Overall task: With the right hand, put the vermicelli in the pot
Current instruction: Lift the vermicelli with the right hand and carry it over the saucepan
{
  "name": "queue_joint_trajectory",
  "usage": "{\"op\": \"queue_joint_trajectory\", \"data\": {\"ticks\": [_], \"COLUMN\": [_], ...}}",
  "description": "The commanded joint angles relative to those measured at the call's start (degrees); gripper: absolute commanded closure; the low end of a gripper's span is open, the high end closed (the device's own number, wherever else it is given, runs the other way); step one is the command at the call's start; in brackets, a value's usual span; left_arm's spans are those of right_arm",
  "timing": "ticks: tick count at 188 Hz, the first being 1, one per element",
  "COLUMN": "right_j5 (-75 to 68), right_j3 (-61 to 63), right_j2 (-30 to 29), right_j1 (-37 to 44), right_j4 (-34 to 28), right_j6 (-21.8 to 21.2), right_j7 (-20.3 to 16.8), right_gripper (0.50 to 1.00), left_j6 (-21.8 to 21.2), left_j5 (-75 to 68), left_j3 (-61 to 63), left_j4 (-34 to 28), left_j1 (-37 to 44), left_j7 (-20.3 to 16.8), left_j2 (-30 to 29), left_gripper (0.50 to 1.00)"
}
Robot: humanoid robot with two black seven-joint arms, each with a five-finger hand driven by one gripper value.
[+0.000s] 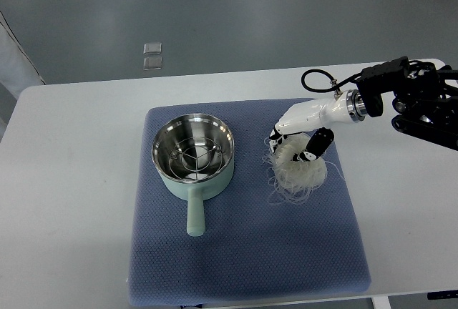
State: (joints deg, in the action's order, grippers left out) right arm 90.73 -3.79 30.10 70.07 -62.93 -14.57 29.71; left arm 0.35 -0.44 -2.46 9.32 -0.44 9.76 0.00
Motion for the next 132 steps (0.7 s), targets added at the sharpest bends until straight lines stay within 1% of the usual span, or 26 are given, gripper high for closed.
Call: {"op": "queue_joint_trajectory", "data": {"ticks": [1,47,86,113,132], "right_j5": [0.0,-2.6,-4.0,-4.2,-4.4], "right_j3": [0.1,0.4,0.4,0.5,1.5], "right_j2": [0.1,0.8,0.7,-0.5,-3.8], "right_j1": [0.2,4.0,10.5,15.5,17.2], "right_j4": [-0.1,0.1,0.3,0.4,1.1], "right_j6": [0.1,0.0,-0.1,0.0,0.2], "right_j7": [0.0,0.0,0.0,0.0,0.0], "right_gripper": [0.955,0.951,0.948,0.946,0.942], "left_j6": [0.0,0.0,0.0,0.0,0.0], "left_j5": [0.0,0.0,0.0,0.0,0.0], "left_j3": [0.0,0.0,0.1,0.1,0.1], "left_j4": [0.0,0.0,0.0,0.0,0.0], "left_j1": [0.0,0.0,0.0,0.0,0.0], "left_j7": [0.0,0.0,0.0,0.0,0.0], "left_j2": [0.0,0.0,0.0,0.0,0.0], "left_gripper": [0.5,0.5,0.5,0.5,0.5]}}
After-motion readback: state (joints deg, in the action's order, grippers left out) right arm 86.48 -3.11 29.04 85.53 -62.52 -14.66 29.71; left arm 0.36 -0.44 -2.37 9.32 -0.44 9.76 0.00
